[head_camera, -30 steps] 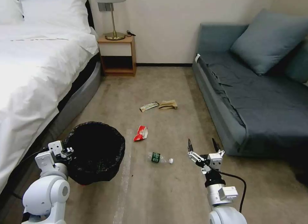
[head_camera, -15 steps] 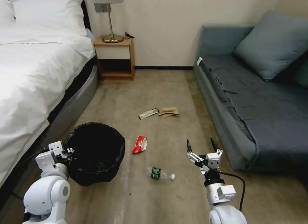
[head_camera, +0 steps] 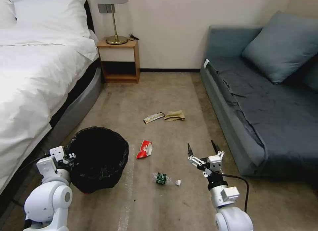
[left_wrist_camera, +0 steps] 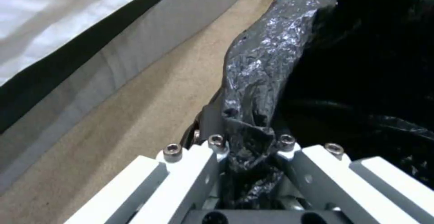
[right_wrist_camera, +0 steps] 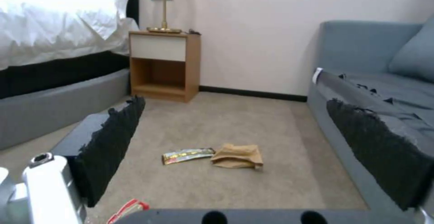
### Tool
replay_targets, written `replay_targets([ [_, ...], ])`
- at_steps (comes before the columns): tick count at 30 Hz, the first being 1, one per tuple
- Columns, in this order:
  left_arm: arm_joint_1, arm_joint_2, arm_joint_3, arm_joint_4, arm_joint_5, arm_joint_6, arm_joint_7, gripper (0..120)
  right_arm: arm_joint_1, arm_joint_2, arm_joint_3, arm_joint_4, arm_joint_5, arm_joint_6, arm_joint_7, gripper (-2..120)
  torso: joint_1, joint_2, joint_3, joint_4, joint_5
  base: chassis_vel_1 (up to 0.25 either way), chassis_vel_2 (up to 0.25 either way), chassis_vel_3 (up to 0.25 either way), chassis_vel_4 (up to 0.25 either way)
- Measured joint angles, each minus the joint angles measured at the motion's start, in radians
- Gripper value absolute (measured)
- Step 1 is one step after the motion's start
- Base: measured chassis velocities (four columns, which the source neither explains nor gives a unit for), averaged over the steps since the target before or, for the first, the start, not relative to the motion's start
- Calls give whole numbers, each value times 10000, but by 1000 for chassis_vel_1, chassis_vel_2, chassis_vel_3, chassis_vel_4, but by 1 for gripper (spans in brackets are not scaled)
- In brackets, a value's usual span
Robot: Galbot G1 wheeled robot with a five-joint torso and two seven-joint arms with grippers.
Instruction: Pick up the trash bin, then pick up the garbage on the floor and place it into the trash bin.
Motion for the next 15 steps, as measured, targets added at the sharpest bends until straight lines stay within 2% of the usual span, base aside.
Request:
replay_targets([
  [6, 33, -22, -23, -6, 2, -31, 7, 4, 56, -58, -74, -126, -27, 29, -10, 100, 0, 0, 0, 0, 0, 0, 0, 0, 0],
  [11, 28, -22, -36, -6, 7, -45, 22, 4, 321, -343, -146, -339, -44, 30, -9, 100, 1, 0, 0, 0, 1, -69, 73, 73, -62],
  [15, 13, -8, 7, 36, 33, -58, 38, 4, 725, -1203, -497, -789, 308, -458, -354, 100, 1, 0, 1, -1, -1, -29, 43, 41, -35],
])
